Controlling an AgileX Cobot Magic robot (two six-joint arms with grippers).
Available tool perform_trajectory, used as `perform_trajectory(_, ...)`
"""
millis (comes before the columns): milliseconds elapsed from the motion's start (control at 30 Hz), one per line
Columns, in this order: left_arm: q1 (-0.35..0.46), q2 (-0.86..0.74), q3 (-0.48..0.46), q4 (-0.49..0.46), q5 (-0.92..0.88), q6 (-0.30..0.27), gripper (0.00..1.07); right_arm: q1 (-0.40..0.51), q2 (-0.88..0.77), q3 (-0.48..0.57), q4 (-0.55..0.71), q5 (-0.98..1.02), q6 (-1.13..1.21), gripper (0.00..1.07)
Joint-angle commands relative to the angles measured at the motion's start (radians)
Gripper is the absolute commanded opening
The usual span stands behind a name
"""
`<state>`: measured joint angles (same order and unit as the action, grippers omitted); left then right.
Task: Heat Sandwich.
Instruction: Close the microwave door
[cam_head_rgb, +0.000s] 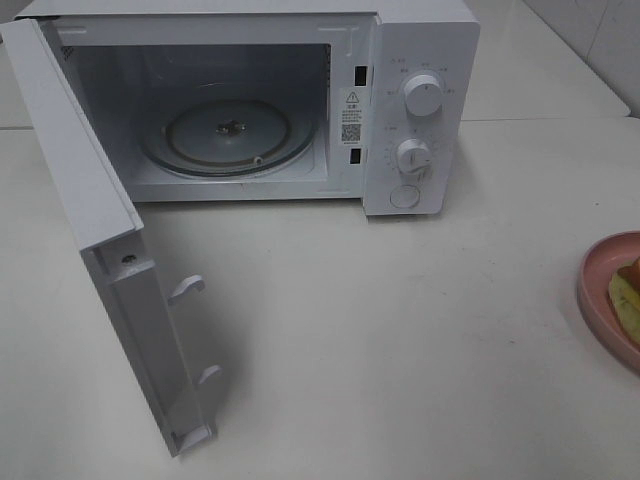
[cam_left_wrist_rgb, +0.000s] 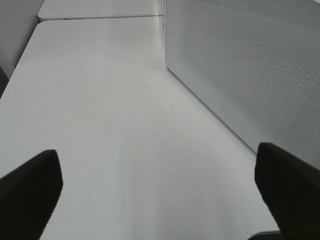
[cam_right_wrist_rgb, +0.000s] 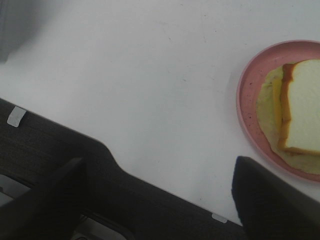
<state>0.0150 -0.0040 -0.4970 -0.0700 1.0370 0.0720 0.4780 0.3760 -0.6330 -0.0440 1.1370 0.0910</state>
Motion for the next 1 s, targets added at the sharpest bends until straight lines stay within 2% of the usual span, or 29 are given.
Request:
perform_trajectory(33, -0.005, -0.021, 0.002, -0.002, -0.008, -0.003, 1.01, -0.036, -0.031, 0.032, 0.005, -0.009, 0.011, 0.76)
perform_trajectory(100, -0.005, -0.021, 0.002, -0.002, -0.008, -0.003, 1.01, -0.053, -0.038, 0.038, 0.005, -0.010, 0.011, 0.76)
perform_trajectory(133, -0.005, -0.021, 0.002, -0.002, -0.008, -0.003, 1.01, -0.103, -0.056, 0.051, 0.005, -0.019, 0.007, 0.76)
perform_trajectory(267, -0.005, -0.021, 0.002, -0.002, -0.008, -0.003, 1.01, -0.168, -0.097, 0.065, 0.005, -0.049, -0.004, 0.76)
perform_trajectory(333, -0.005, -0.021, 0.002, -0.002, -0.008, -0.003, 1.01, -0.236, -0.149, 0.085, 0.003, -0.089, -0.005, 0.76)
perform_trajectory(500, -0.005, -0.021, 0.002, -0.002, -0.008, -0.003, 1.01, -0.321, -0.233, 0.126, 0.003, -0.100, -0.005, 0.76)
perform_trajectory(700, -0.005, -0.021, 0.002, -0.002, -0.008, -0.003, 1.01, -0.413, -0.329, 0.126, 0.003, -0.100, -0.005, 0.76)
perform_trajectory(833, -0.005, -0.021, 0.002, -0.002, -0.008, -0.003, 1.01, -0.452, -0.410, 0.126, 0.003, -0.100, -0.005, 0.76)
perform_trajectory(1000, -0.005, -0.018, 0.002, -0.002, -0.008, -0.003, 1.01, -0.460, -0.407, 0.126, 0.004, -0.100, -0.006, 0.76)
